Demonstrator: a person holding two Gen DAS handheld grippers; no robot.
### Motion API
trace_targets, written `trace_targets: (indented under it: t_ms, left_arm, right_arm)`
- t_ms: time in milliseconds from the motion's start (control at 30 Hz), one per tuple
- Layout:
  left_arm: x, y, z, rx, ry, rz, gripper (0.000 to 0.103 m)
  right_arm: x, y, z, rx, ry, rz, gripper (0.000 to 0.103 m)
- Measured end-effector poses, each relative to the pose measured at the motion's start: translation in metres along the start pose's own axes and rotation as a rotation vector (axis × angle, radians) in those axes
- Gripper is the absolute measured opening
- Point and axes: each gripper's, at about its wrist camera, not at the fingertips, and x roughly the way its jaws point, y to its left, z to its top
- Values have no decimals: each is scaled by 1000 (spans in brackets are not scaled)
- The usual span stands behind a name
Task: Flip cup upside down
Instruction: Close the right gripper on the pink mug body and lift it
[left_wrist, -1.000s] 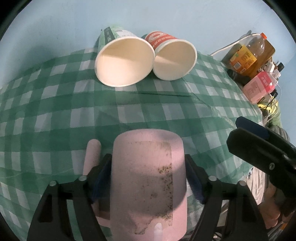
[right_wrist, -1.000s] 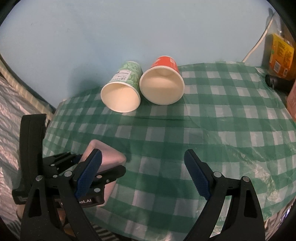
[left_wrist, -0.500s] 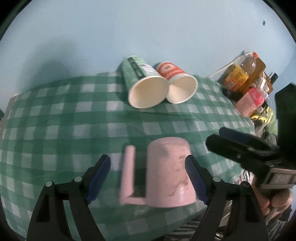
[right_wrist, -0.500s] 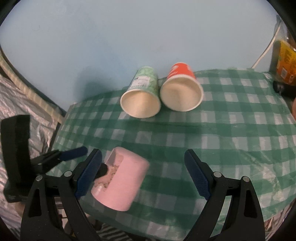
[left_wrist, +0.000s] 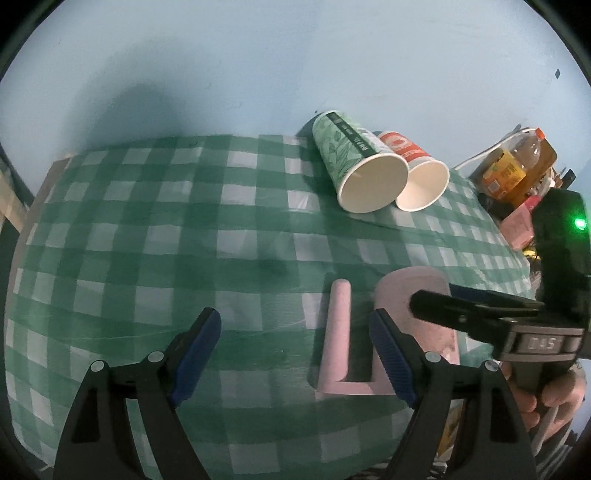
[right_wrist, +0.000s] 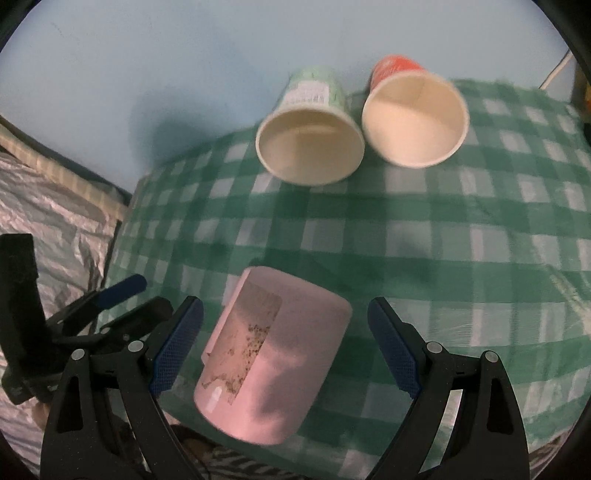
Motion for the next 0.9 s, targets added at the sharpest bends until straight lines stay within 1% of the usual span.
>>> trace_targets:
  t_ms: [167, 300, 400, 467, 533, 667, 800, 833, 900]
  left_arm:
    - [5, 6, -2, -1, 10, -8, 84]
    - [9, 11, -2, -14, 13, -16, 84]
    - [12, 15, -1, -26, 19, -19, 84]
    - [14, 16, -1, -31, 21, -24, 84]
    - [15, 16, -1, -34, 24, -24, 84]
    - [15, 17, -1, -44, 23, -29, 84]
    - [12, 15, 0, -44, 16, -33, 84]
    - [10, 15, 0, -43, 13, -33, 84]
    - [6, 14, -1, -46, 4, -32, 84]
  right_arm:
    - [24, -5, 5, 31, 81, 4, 89]
    - [32, -8, 8, 46, 122, 12, 90]
    - [33, -7, 10, 35, 132, 11, 90]
    - [32, -9, 12, 42, 128, 19, 90]
    - [31, -9, 12, 34, 121, 21, 80]
    - [29, -16, 12, 50, 101, 55, 78]
    - [23, -17, 9, 37, 75, 66, 78]
    - [21, -16, 8, 32, 64, 68, 77]
    - [10, -13, 5, 4, 12, 80, 76]
